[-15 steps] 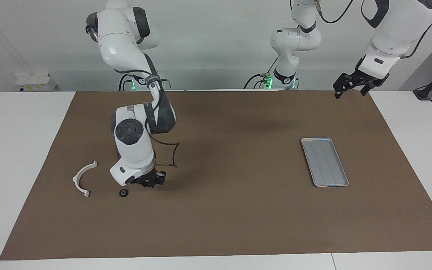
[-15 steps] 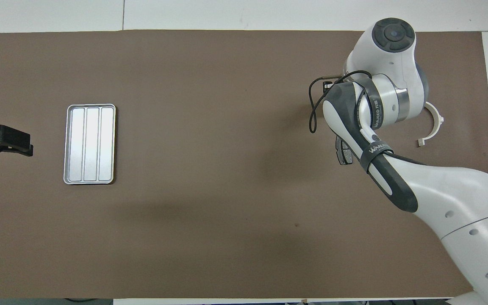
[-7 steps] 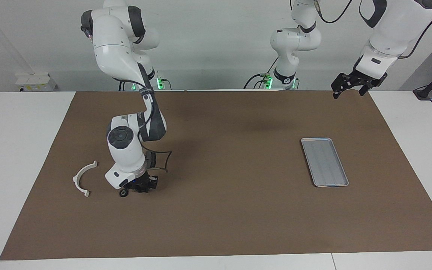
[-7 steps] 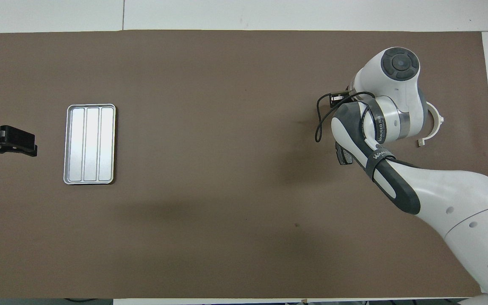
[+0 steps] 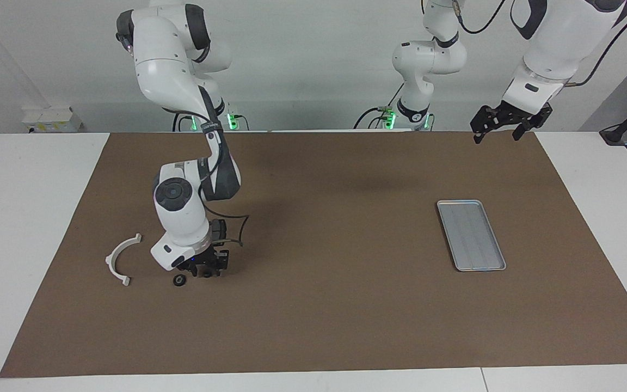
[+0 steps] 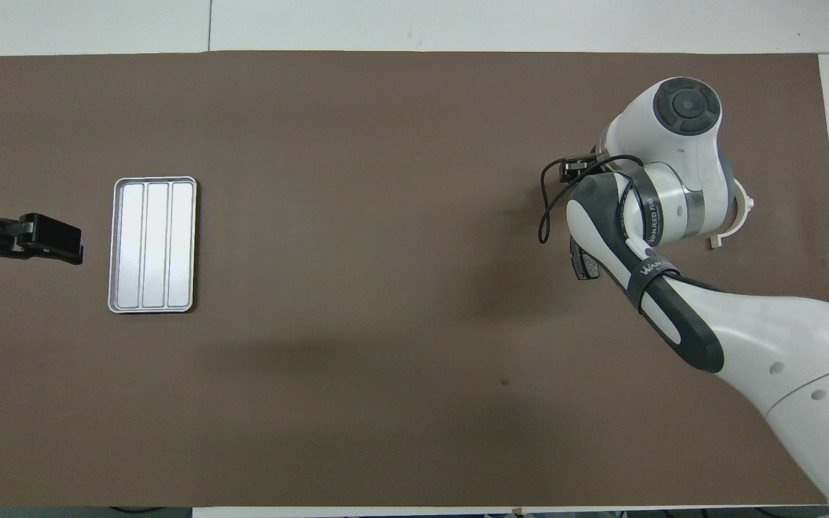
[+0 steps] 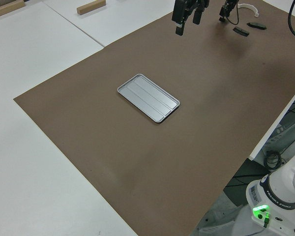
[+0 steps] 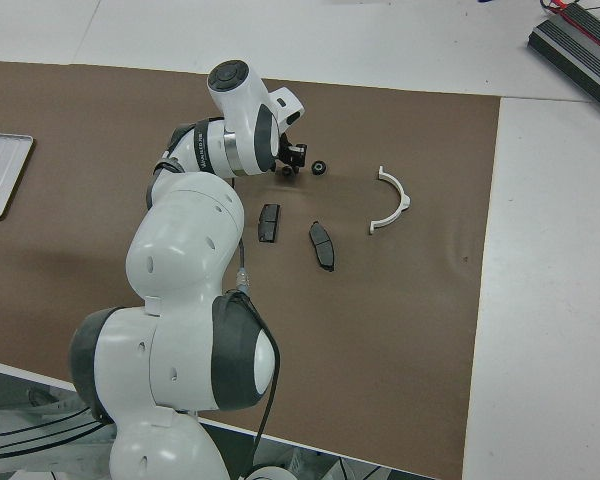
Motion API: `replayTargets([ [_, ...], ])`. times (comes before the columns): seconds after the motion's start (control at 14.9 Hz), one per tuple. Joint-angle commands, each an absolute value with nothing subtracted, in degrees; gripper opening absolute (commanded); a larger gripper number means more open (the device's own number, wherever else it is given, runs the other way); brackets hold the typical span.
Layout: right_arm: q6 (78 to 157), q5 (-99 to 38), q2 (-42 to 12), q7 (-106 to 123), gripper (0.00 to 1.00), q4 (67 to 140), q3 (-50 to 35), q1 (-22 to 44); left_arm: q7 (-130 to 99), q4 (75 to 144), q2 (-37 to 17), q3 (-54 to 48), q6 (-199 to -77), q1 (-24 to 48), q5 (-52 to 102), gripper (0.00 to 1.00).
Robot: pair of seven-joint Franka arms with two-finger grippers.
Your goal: Place bearing gear from tray to pile
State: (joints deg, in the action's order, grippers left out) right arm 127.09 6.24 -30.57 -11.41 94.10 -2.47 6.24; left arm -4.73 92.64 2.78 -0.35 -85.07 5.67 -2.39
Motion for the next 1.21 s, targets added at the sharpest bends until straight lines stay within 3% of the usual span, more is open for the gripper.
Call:
replayTargets([
  [0.0, 121.8, 6.1, -26.0, -10.0, 1.0, 94.7, -3.2, 5.6, -4.6, 94.1, 4.1, 0.1, -86.8, 6.0, -2.3, 1.0],
  [0.4, 115.5, 6.1, -21.5, -10.0, 1.0, 94.3, -3.2, 5.7, -2.9, 94.1, 4.1, 0.2, -87.4, 5.9, -1.3, 1.0],
  [1.14, 115.2, 5.8, -19.9, -9.8, 1.0, 94.4, -3.3, 2.5, -3.3, 94.2, 4.1, 0.2, -87.9, 6.0, -1.3, 1.0],
])
